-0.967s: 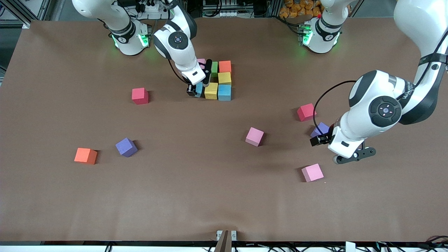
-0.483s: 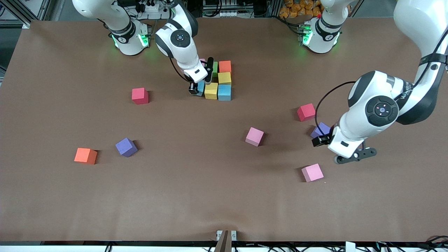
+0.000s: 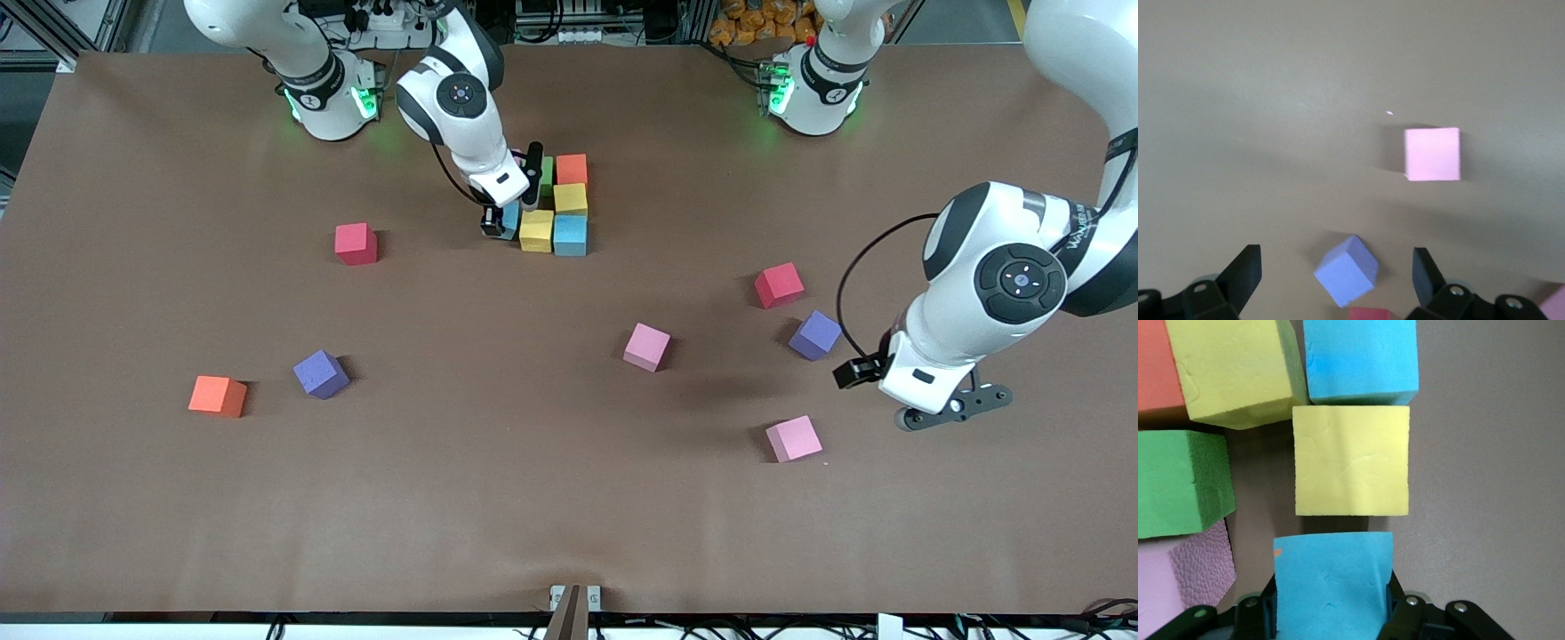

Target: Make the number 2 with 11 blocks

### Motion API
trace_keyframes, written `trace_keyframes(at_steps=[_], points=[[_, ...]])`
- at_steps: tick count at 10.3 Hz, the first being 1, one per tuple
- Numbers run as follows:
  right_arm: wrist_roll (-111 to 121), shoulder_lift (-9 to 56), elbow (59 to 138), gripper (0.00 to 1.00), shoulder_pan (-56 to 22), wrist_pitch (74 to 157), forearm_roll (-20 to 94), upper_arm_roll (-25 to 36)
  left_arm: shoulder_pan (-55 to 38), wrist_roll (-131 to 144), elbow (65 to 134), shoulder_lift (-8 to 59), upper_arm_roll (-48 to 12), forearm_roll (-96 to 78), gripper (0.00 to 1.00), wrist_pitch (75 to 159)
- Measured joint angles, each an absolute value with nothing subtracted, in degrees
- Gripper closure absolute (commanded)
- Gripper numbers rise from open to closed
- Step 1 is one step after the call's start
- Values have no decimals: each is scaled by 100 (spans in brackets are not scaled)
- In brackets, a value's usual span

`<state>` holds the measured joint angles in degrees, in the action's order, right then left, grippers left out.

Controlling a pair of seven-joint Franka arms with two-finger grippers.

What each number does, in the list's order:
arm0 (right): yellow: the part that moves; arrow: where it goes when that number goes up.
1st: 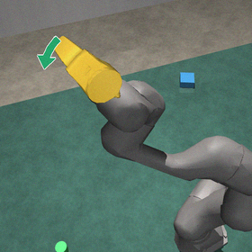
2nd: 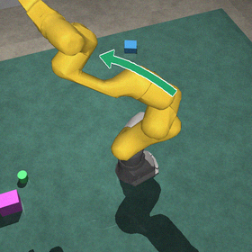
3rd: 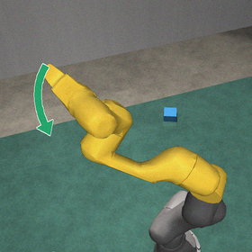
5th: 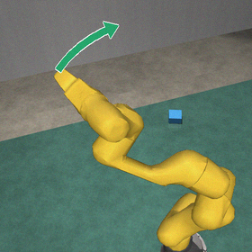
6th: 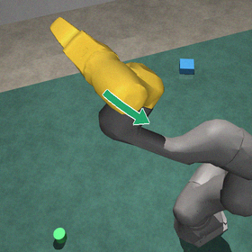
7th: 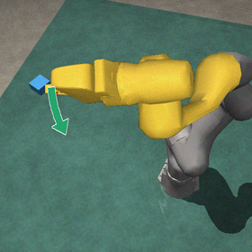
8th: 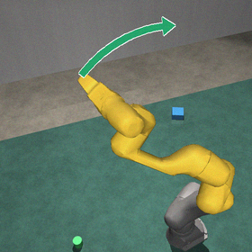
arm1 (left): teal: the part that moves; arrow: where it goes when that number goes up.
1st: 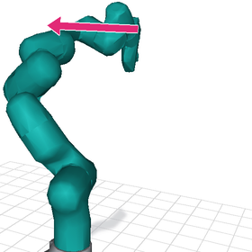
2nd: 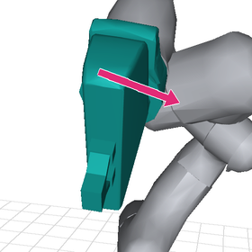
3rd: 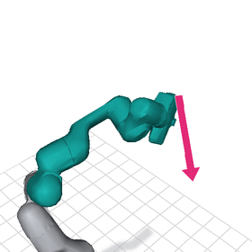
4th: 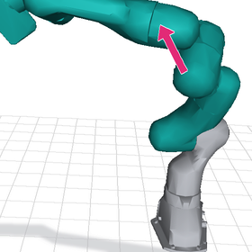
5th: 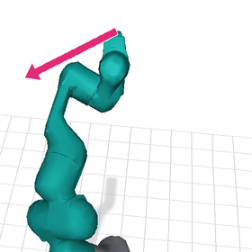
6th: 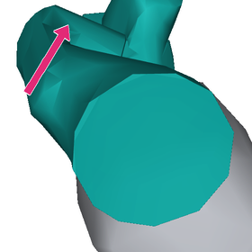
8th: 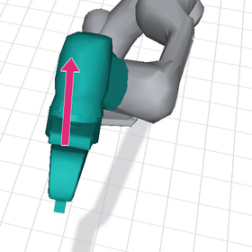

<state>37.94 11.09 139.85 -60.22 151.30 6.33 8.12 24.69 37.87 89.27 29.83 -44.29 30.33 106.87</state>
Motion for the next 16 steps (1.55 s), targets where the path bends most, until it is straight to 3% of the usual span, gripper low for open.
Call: trace_keyframes(at_steps=[2,6,8,13,16], points=[[3794,1105,14013,68,-6027,15317,633,812,2140,3136,8945,2781,-3857,2921,0,10593],[3794,1082,14016,68,-6027,15349,633,828,580,1741,9098,2041,-1610,1524,0,10578],[3794,1076,14022,68,-6026,15349,633,840,135,1585,9214,1804,-1067,1365,0,10578],[3794,1015,14142,68,-5996,15341,634,887,-22,1178,9237,1764,-921,913,0,10579],[3793,519,14344,68,-5961,15103,634,954,-25,1177,9245,1807,-918,903,0,10578]])
